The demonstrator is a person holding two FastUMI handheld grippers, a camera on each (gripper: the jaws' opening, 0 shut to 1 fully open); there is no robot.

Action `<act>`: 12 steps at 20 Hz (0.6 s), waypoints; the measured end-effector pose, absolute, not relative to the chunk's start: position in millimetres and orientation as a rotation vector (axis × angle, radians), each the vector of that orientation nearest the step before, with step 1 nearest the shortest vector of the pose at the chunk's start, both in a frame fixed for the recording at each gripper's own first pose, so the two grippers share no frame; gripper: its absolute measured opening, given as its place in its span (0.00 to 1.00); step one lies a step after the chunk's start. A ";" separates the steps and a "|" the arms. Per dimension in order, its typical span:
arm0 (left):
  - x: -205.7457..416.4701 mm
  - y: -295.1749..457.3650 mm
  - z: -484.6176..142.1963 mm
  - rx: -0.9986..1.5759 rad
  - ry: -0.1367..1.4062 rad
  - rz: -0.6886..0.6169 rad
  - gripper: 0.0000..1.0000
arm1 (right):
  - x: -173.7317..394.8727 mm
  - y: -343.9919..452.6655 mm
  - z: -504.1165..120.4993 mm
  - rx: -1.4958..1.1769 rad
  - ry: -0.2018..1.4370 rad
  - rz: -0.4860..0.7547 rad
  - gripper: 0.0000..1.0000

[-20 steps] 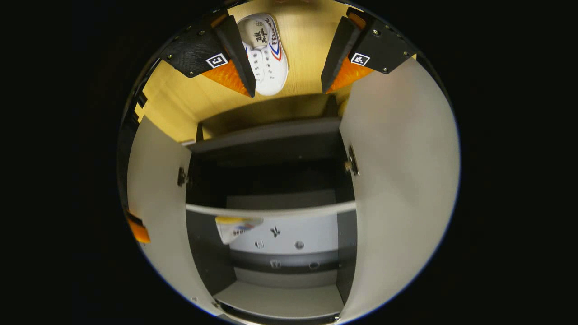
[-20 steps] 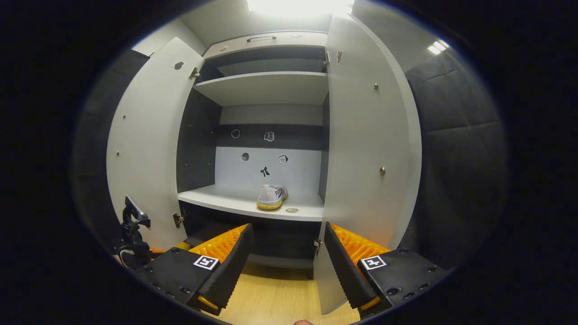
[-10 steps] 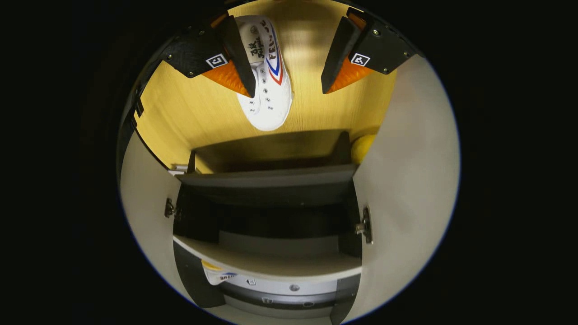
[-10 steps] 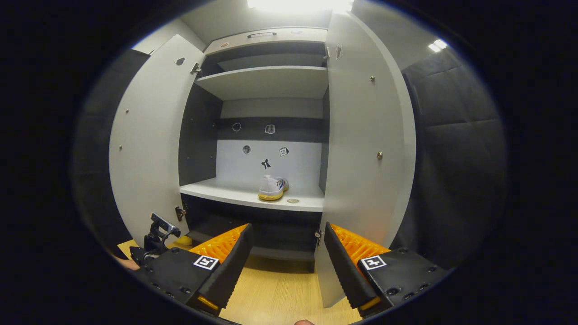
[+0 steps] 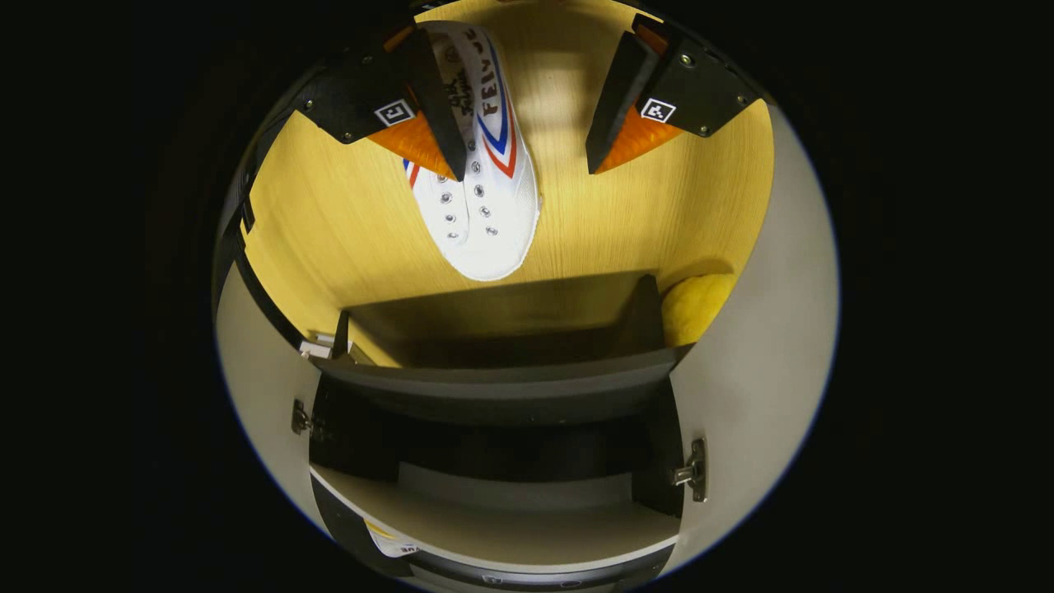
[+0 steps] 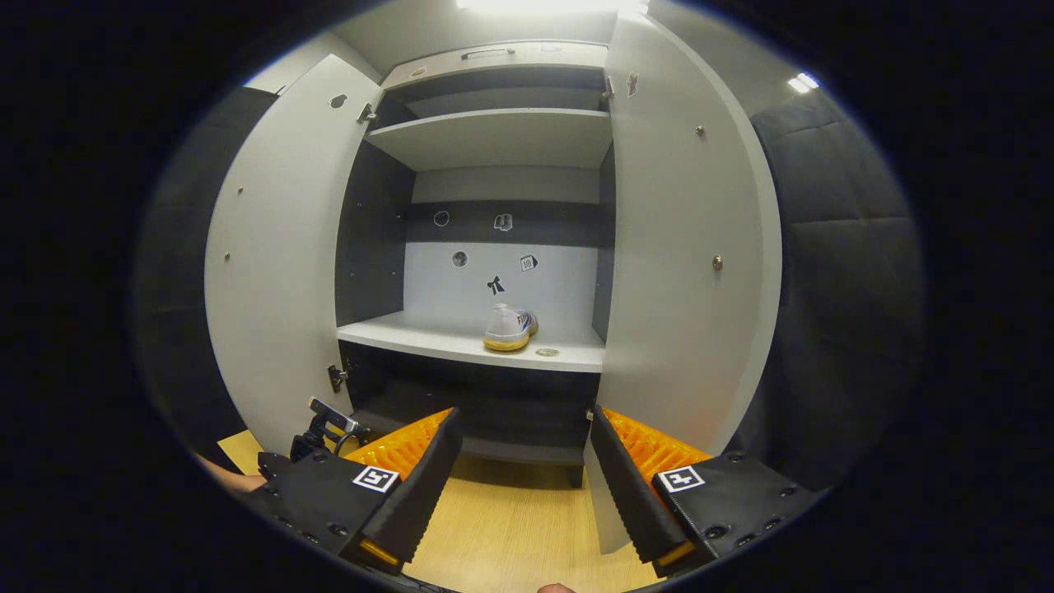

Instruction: Grab one shoe with the right hand and put it into the shoe cabinet, grab the other shoe with the left hand and put it into the shoe cabinet; then close the right door with the right hand and the left door with the left hand.

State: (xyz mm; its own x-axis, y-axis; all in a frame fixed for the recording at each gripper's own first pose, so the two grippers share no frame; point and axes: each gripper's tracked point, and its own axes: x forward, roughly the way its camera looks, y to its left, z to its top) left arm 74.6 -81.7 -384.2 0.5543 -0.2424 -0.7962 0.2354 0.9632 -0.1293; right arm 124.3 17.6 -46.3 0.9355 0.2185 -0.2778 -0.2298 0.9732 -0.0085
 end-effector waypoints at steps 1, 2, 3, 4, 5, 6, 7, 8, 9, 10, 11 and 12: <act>74.6 -81.8 -385.2 -0.007 0.943 -0.285 0.81 | 123.9 19.0 -46.6 -0.041 0.282 0.234 0.98; 76.2 -82.9 -385.9 -0.006 0.937 -0.287 0.82 | 122.9 20.7 -47.5 -0.039 0.284 0.238 0.98; 76.0 -82.9 -386.2 -0.005 0.942 -0.288 0.83 | 122.6 22.1 -48.2 -0.036 0.287 0.242 0.98; 76.0 -83.5 -386.7 -0.007 0.949 -0.291 0.83 | 122.2 23.2 -49.6 -0.033 0.289 0.246 0.98; 76.9 -85.3 -387.7 -0.014 0.959 -0.302 0.83 | 122.6 24.5 -50.0 -0.031 0.290 0.249 0.98; 75.6 -90.0 -387.6 -0.028 0.969 -0.316 0.82 | 122.2 24.6 -49.8 -0.031 0.290 0.249 0.98; 75.5 -93.1 -387.2 -0.039 0.978 -0.319 0.76 | 122.3 25.1 -49.3 -0.032 0.290 0.250 0.98; 75.3 -91.9 -387.4 -0.035 0.983 -0.315 0.72 | 122.5 25.8 -48.3 -0.031 0.287 0.252 0.98; 73.7 -98.0 -384.0 -0.057 0.984 -0.338 0.63 | 123.4 25.9 -47.0 -0.029 0.283 0.252 0.98; 75.0 -101.7 -388.4 -0.056 0.983 -0.329 0.63 | 122.5 26.6 -46.3 -0.028 0.279 0.254 0.98; 73.3 -100.9 -385.0 -0.047 0.982 -0.330 0.54 | 121.9 27.0 -45.9 -0.028 0.278 0.257 0.98; 73.3 -101.1 -386.0 -0.036 0.983 -0.326 0.45 | 121.7 27.8 -45.1 -0.027 0.277 0.261 0.98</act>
